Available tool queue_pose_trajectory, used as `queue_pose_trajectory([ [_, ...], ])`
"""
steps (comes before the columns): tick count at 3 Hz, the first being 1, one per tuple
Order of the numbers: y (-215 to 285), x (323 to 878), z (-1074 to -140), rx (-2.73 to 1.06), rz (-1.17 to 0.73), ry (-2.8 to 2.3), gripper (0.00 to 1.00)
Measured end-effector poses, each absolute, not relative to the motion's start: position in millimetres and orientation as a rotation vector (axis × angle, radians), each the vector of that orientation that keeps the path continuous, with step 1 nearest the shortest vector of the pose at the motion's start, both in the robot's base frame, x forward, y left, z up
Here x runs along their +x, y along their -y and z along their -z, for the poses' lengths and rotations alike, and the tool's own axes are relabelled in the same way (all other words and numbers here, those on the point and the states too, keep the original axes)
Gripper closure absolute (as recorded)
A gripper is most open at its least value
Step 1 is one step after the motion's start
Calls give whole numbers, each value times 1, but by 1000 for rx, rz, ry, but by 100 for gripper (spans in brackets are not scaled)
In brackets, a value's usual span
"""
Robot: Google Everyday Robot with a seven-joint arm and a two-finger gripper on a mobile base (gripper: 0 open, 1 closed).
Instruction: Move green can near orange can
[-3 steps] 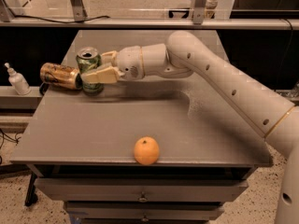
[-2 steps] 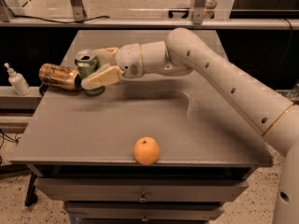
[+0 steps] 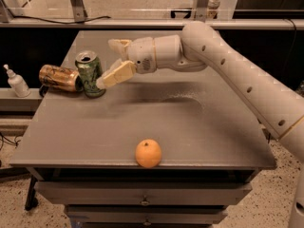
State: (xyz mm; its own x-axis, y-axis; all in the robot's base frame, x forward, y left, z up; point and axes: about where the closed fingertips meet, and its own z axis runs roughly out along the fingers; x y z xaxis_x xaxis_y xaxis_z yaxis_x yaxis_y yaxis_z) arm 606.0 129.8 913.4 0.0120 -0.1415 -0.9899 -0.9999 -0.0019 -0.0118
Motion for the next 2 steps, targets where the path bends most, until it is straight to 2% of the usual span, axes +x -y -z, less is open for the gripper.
queue_pose_trajectory([
  [1, -74, 615, -946, -1280, -1036, -1297, 0],
  [2, -7, 621, -996, -1226, -853, -1286, 0],
])
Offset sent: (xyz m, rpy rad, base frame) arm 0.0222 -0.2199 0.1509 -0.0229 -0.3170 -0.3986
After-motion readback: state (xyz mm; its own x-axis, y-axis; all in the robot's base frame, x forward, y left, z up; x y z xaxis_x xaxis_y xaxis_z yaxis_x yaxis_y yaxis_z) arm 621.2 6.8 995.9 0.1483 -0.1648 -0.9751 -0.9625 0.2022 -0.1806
